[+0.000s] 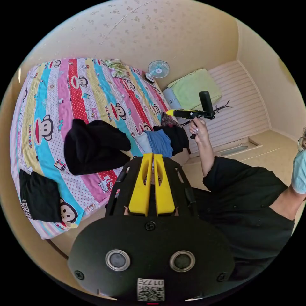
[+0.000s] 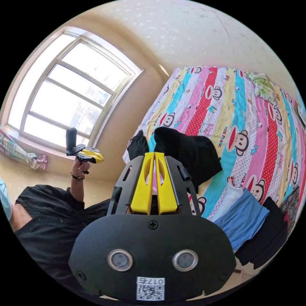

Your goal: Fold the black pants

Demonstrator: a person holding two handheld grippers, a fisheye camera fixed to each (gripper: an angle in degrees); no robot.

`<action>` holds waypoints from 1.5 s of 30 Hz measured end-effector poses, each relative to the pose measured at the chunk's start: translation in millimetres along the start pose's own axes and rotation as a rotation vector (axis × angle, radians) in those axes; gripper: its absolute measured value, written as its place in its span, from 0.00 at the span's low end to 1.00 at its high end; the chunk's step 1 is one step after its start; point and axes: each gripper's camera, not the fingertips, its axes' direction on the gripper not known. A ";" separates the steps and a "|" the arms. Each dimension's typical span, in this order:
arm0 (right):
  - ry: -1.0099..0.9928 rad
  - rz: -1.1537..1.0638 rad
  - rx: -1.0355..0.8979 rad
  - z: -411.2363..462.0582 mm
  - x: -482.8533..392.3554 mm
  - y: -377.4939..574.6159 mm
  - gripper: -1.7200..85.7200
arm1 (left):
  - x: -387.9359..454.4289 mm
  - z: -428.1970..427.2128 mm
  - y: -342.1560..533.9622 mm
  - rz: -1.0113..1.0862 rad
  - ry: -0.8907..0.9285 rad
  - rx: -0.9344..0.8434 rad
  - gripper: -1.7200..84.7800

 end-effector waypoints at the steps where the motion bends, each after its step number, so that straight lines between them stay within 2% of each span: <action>1: -0.022 0.059 -0.025 20.6 24.3 -1.9 0.05 | -2.3 2.2 0.5 -0.017 0.023 -0.004 0.01; 4: -0.091 0.196 -0.097 71.1 86.4 -6.2 0.09 | -2.7 18.2 -1.1 -0.069 0.119 -0.012 0.01; 13: -0.337 0.354 -0.173 225.5 243.2 -40.5 0.11 | 31.3 85.2 -26.9 -0.199 0.119 -0.036 0.01; 16: -0.333 0.409 -0.207 271.9 286.5 -51.2 0.12 | 24.1 120.4 -34.5 -0.279 0.076 -0.038 0.01; 20: -0.374 0.431 -0.268 325.1 314.7 -62.4 0.15 | 15.4 174.9 -35.5 -0.371 0.144 -0.062 0.02; 23: -0.487 0.439 -0.299 358.6 320.6 -71.1 0.14 | 20.2 200.1 -25.6 -0.447 0.084 -0.089 0.02; 25: -0.561 0.408 -0.234 357.4 312.3 -76.9 0.08 | 27.8 205.3 -18.9 -0.481 -0.009 -0.091 0.03; 28: -0.731 0.351 -0.133 336.0 289.2 -89.3 0.06 | 44.4 205.2 -12.3 -0.477 -0.088 -0.062 0.08; 30: -0.784 0.226 -0.158 321.4 261.2 -106.7 0.05 | 60.6 199.7 -10.4 -0.447 -0.131 0.000 0.13; 34: -0.587 -0.125 -0.239 281.4 162.2 -150.8 0.05 | 97.4 189.1 -16.3 -0.321 -0.224 0.097 0.20; 40: -0.374 -0.337 -0.320 259.1 49.5 -175.4 0.04 | 160.3 182.4 -8.7 -0.157 -0.546 0.232 0.23; 42: -0.344 -0.391 -0.322 253.0 23.7 -171.0 0.04 | 180.0 182.8 0.0 -0.095 -0.693 0.312 0.25; 45: -0.363 -0.446 -0.315 240.5 -10.5 -156.8 0.04 | 197.8 198.3 0.4 0.060 -0.774 0.286 0.28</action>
